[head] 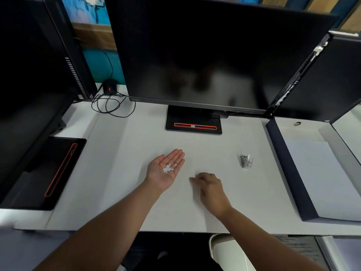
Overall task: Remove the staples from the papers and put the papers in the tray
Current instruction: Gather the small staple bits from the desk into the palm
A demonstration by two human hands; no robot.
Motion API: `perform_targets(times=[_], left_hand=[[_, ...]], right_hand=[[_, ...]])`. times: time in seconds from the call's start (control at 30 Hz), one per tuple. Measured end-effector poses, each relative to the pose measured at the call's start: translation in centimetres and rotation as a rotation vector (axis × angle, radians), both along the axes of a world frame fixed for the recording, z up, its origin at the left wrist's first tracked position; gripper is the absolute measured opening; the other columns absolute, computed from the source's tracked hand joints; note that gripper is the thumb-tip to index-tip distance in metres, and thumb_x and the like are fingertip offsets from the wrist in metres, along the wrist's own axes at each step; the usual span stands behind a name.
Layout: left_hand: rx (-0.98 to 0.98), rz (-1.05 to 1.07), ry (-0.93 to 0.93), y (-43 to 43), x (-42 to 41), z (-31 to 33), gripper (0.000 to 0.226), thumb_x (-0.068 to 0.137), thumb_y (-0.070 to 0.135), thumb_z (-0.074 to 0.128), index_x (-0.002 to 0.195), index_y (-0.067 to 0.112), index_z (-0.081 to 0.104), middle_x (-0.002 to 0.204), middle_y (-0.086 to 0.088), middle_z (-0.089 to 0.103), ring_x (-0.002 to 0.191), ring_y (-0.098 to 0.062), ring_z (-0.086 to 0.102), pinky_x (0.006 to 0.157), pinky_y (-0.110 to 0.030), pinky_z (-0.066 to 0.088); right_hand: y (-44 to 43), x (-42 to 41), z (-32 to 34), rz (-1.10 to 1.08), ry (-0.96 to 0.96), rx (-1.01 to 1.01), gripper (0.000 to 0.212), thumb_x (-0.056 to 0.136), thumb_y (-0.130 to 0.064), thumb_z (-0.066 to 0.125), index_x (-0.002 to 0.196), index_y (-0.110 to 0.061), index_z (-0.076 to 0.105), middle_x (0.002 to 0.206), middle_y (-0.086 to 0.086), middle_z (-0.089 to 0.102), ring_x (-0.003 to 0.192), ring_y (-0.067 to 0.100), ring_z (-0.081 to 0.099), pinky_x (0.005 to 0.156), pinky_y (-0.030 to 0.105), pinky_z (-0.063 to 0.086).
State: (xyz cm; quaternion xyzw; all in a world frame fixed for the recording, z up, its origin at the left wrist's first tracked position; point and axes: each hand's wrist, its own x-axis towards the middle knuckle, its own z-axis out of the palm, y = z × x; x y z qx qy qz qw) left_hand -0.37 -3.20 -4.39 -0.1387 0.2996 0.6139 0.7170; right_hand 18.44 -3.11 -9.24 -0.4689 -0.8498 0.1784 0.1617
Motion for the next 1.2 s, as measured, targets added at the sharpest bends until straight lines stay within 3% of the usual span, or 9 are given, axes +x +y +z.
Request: perform_targets(times=[0.2, 0.33, 0.63, 0.73, 0.83, 0.93, 1.03, 1.2], left_hand=[[-0.003, 0.000, 0.009, 0.1, 0.1, 0.3, 0.044, 0.101, 0.019, 0.031, 0.109, -0.012, 0.062, 0.114, -0.024, 0.067, 0.109, -0.035, 0.063, 0.095, -0.043, 0.049], [-0.011, -0.002, 0.013, 0.2, 0.1, 0.4, 0.044, 0.101, 0.019, 0.031, 0.109, -0.012, 0.062, 0.115, -0.024, 0.067, 0.111, -0.035, 0.062, 0.099, -0.042, 0.047], [-0.013, -0.001, 0.010, 0.2, 0.6, 0.7, 0.045, 0.101, 0.019, 0.030, 0.109, -0.012, 0.062, 0.115, -0.024, 0.067, 0.113, -0.035, 0.061, 0.101, -0.042, 0.046], [-0.009, -0.007, 0.009, 0.3, 0.5, 0.8, 0.045, 0.101, 0.019, 0.030, 0.109, -0.012, 0.062, 0.115, -0.024, 0.066, 0.112, -0.035, 0.061, 0.099, -0.042, 0.047], [-0.006, -0.006, 0.007, 0.2, 0.4, 0.7, 0.045, 0.101, 0.019, 0.030, 0.110, -0.011, 0.062, 0.116, -0.024, 0.066, 0.111, -0.035, 0.062, 0.097, -0.043, 0.049], [-0.016, -0.016, 0.010, 0.0, 0.7, 0.3, 0.046, 0.102, 0.020, 0.030, 0.109, -0.011, 0.062, 0.115, -0.024, 0.067, 0.110, -0.034, 0.063, 0.094, -0.043, 0.050], [-0.015, -0.025, 0.015, 0.0, 1.0, 0.1, 0.046, 0.102, 0.021, 0.029, 0.110, -0.011, 0.062, 0.116, -0.023, 0.066, 0.110, -0.034, 0.062, 0.095, -0.042, 0.049], [-0.025, -0.030, 0.037, 0.2, 1.5, 0.3, 0.046, 0.101, 0.020, 0.029, 0.110, -0.010, 0.062, 0.114, -0.023, 0.067, 0.108, -0.033, 0.063, 0.088, -0.039, 0.051]], right_hand=[[-0.3, 0.3, 0.1, 0.007, 0.000, 0.066, 0.064, 0.069, 0.003, 0.037, 0.121, -0.023, 0.062, 0.097, 0.001, 0.064, 0.085, 0.025, 0.059, 0.072, 0.031, 0.042], [-0.8, 0.0, 0.0, 0.043, -0.171, 0.176, 0.062, 0.070, -0.011, 0.029, 0.121, -0.025, 0.060, 0.103, 0.002, 0.064, 0.090, 0.023, 0.060, 0.072, 0.031, 0.047], [-1.3, -0.4, -0.1, 0.081, -0.420, 0.257, 0.060, 0.071, -0.011, 0.027, 0.117, -0.019, 0.064, 0.103, 0.004, 0.064, 0.087, 0.026, 0.063, 0.070, 0.034, 0.051], [-0.8, -0.7, 0.4, 0.004, -0.256, 0.071, 0.061, 0.074, 0.000, 0.035, 0.123, -0.025, 0.062, 0.111, 0.003, 0.060, 0.101, 0.025, 0.057, 0.080, 0.036, 0.043], [0.5, -1.1, 1.9, -0.210, 0.088, -0.444, 0.057, 0.081, 0.008, 0.035, 0.111, -0.025, 0.069, 0.117, -0.003, 0.062, 0.113, 0.018, 0.053, 0.094, 0.032, 0.040], [1.2, -1.6, 4.3, -0.481, 0.496, -0.853, 0.044, 0.086, 0.008, 0.037, 0.089, -0.018, 0.073, 0.100, -0.005, 0.068, 0.100, 0.015, 0.059, 0.084, 0.023, 0.041], [1.7, -1.9, 6.7, -0.532, 0.572, -0.959, 0.033, 0.086, 0.003, 0.044, 0.086, -0.013, 0.073, 0.082, -0.008, 0.062, 0.075, 0.006, 0.050, 0.065, 0.018, 0.035], [1.4, -3.9, 8.4, -0.435, 0.653, -0.886, 0.019, 0.085, -0.007, 0.058, 0.084, -0.014, 0.076, 0.088, -0.005, 0.071, 0.086, 0.008, 0.063, 0.071, 0.016, 0.044]])
